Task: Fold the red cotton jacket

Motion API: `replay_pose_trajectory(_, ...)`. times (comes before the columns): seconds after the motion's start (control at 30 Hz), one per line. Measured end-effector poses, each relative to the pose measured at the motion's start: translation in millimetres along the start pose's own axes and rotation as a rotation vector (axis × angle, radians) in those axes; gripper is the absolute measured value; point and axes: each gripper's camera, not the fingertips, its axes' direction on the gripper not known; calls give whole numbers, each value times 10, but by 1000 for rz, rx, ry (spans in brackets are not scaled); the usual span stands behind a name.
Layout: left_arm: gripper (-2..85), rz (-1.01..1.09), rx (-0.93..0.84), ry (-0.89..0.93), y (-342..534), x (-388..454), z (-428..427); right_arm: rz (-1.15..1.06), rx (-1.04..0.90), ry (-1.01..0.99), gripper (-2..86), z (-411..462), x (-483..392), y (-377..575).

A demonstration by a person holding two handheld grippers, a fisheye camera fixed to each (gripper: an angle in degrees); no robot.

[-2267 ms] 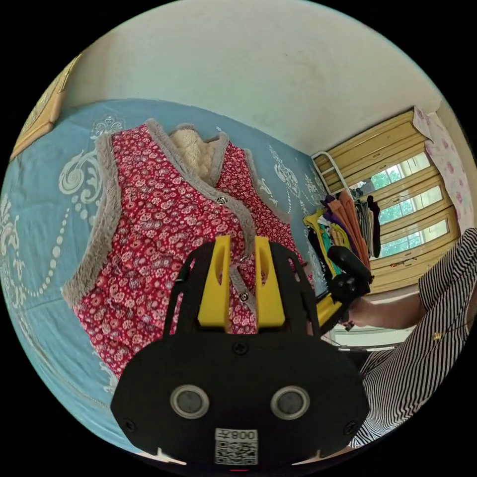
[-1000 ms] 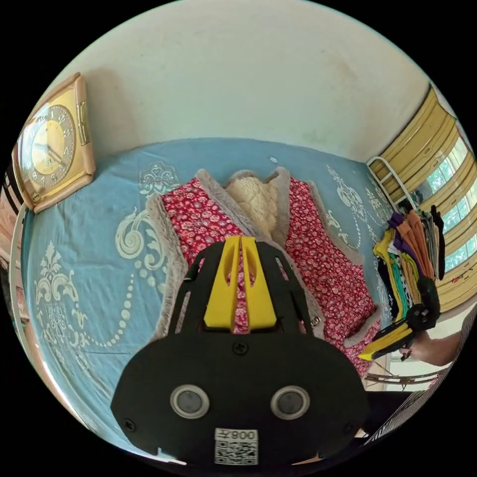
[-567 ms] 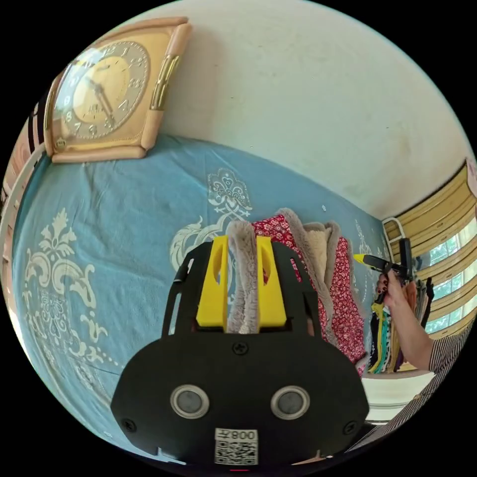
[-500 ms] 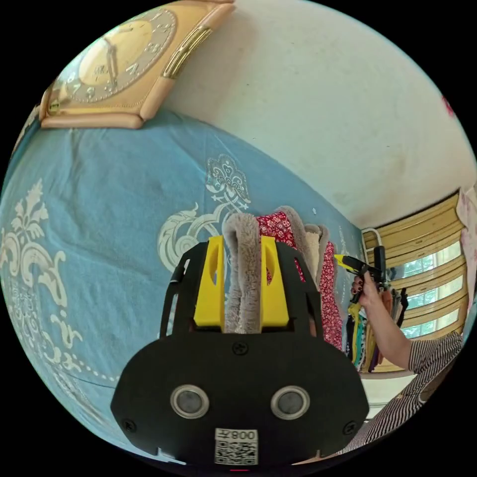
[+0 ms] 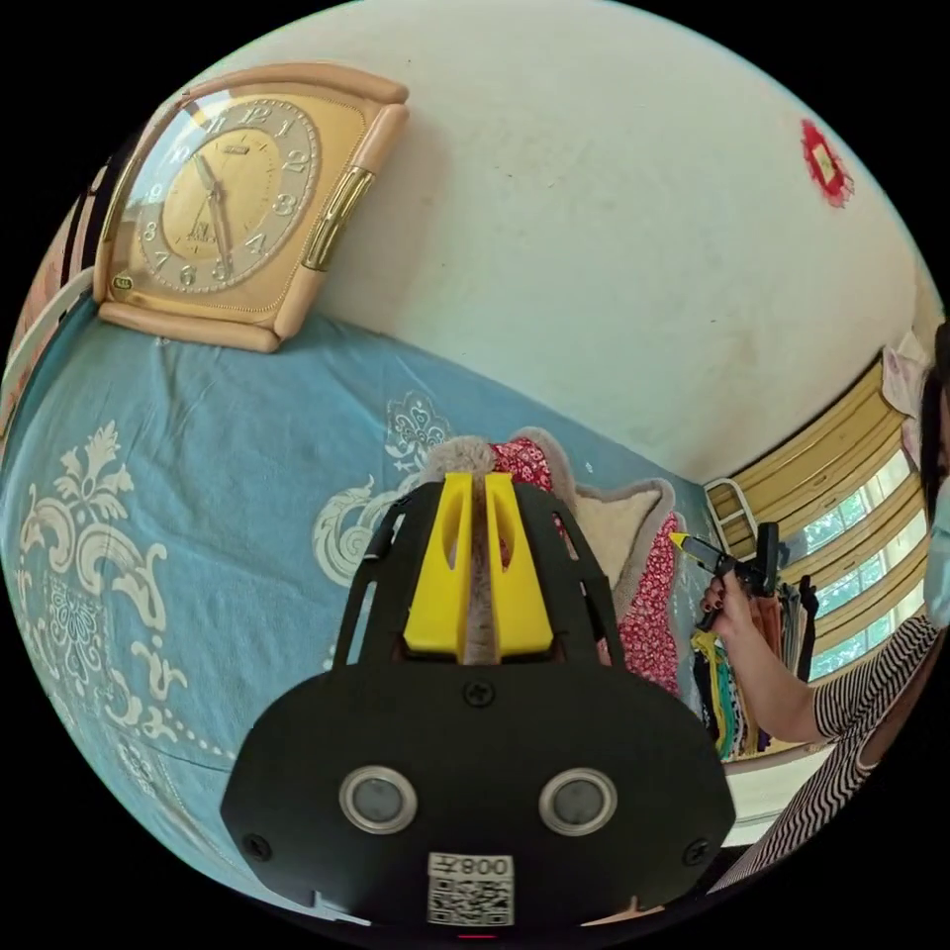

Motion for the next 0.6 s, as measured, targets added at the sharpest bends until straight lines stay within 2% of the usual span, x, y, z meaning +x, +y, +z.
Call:
replay_pose_trajectory(0.1,31,-37,-154,-77,2,-157,433,43,-133,27,49,420,130,-118)
replay_pose_trajectory(0.17,34,-78,-152,-79,57,-215,470,105,-199,31,60,546,217,-188)
replay_pose_trajectory(0.33,32,-69,-11,-71,221,-122,-15,133,-140,30,56,197,299,-109)
replay_pose_trajectory(0.43,22,-42,58,-108,248,9,-219,205,-33,46,31,-126,349,-20)
replay_pose_trajectory(0.47,17,7,72,-84,214,96,-219,183,15,-3,23,-207,283,-36)
replay_pose_trajectory(0.53,11,104,33,-62,114,247,-74,86,34,-60,13,-183,75,-158)
replay_pose_trajectory(0.6,7,132,-54,-104,0,333,209,-17,-25,22,6,17,-180,-358)
